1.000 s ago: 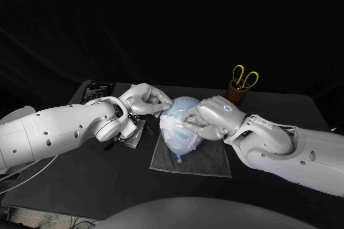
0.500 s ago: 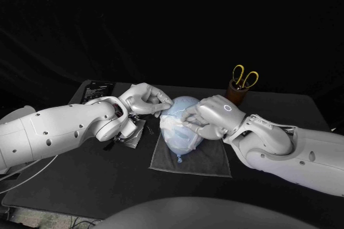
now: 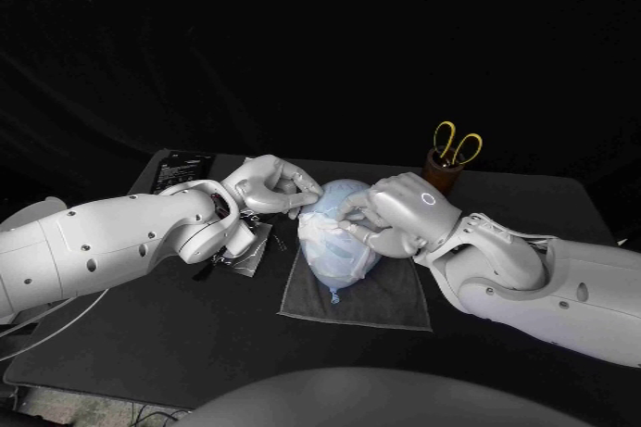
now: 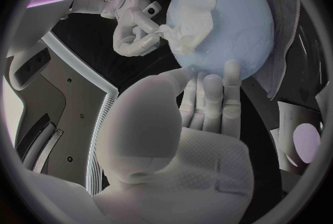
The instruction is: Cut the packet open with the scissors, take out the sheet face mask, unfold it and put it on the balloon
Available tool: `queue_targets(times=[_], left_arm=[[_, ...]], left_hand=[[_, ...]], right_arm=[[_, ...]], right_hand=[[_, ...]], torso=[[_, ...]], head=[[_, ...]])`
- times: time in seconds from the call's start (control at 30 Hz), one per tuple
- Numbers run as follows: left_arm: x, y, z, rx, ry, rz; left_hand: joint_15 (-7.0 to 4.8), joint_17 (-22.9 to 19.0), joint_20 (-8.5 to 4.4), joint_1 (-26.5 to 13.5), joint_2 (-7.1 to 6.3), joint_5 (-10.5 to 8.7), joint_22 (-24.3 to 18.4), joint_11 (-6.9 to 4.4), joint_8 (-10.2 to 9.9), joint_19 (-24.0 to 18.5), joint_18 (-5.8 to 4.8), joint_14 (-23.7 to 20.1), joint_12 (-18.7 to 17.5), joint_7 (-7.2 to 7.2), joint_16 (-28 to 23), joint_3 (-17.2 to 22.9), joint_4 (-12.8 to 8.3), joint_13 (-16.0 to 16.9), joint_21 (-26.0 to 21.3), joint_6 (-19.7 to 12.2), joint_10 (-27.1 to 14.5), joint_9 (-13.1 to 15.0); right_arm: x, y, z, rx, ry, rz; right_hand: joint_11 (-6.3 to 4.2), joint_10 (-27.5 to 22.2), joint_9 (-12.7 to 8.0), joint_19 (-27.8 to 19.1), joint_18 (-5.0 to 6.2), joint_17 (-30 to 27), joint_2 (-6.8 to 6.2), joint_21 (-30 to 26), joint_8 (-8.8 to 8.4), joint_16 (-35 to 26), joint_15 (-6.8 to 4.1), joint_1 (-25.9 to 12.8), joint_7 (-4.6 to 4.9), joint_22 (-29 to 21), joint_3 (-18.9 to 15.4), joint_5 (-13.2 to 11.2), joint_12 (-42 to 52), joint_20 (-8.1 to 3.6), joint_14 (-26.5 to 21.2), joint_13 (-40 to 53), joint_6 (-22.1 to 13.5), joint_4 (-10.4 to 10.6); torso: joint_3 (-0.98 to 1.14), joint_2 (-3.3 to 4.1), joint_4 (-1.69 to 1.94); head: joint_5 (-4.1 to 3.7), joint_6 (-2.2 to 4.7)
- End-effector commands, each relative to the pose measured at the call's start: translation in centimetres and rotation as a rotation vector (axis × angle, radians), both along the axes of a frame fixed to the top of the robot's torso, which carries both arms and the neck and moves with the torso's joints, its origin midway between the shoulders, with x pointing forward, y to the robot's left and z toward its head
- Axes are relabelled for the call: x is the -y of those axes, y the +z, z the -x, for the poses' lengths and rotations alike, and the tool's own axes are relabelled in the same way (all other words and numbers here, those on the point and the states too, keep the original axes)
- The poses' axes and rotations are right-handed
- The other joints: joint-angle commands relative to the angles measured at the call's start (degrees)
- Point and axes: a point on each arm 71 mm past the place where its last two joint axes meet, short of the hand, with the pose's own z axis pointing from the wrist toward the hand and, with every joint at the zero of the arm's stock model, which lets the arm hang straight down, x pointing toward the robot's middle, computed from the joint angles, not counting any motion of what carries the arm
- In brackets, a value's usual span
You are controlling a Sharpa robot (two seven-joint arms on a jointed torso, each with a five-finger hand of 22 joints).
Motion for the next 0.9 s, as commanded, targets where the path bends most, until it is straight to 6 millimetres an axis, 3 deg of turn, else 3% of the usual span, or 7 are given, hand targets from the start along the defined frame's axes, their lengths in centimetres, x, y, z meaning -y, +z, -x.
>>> queue_targets(times=[0.03, 0.9], left_arm=[[0.3, 0.0, 0.1, -0.008, -0.011, 0.006], [0.5, -0.1, 0.1, -0.01, -0.013, 0.007]], left_hand=[[0.18, 0.06, -0.08, 0.3, 0.2, -0.27, 0.1, 0.17, -0.38, 0.42, 0.85, 0.38, 0.43, 0.19, 0.45, 0.3, -0.05, 0.09, -0.16, -0.34, -0.11, -0.08], [0.18, 0.1, -0.08, 0.4, 0.22, -0.27, 0.13, 0.18, -0.44, 0.44, 0.85, 0.4, 0.51, 0.21, 0.52, 0.4, -0.15, 0.12, -0.13, -0.29, -0.15, -0.09]], right_arm=[[0.1, 0.6, -0.1, 0.015, -0.012, -0.064], [-0.4, 1.6, -3.0, -0.078, -0.058, -0.026]], right_hand=[[-0.29, 3.52, 0.63, 3.62, -1.04, 15.05, 0.39, 0.39, 0.39, 0.28, -0.4, -0.03, -0.2, 13.3, 0.1, 0.16, 0.16, -0.43, 5.87, 11.44, 0.07, 0.15], [-0.33, 3.41, 0.72, 3.38, -0.9, 15.05, 0.47, -0.26, 0.48, 0.28, -0.43, 0.04, -0.2, 13.12, 0.18, 0.16, -0.02, -0.47, 5.87, 11.27, -0.14, 0.14]], torso=[[-0.01, 0.01, 0.01], [-0.02, 0.03, 0.05]], head=[[0.03, 0.1], [-0.06, 0.37]])
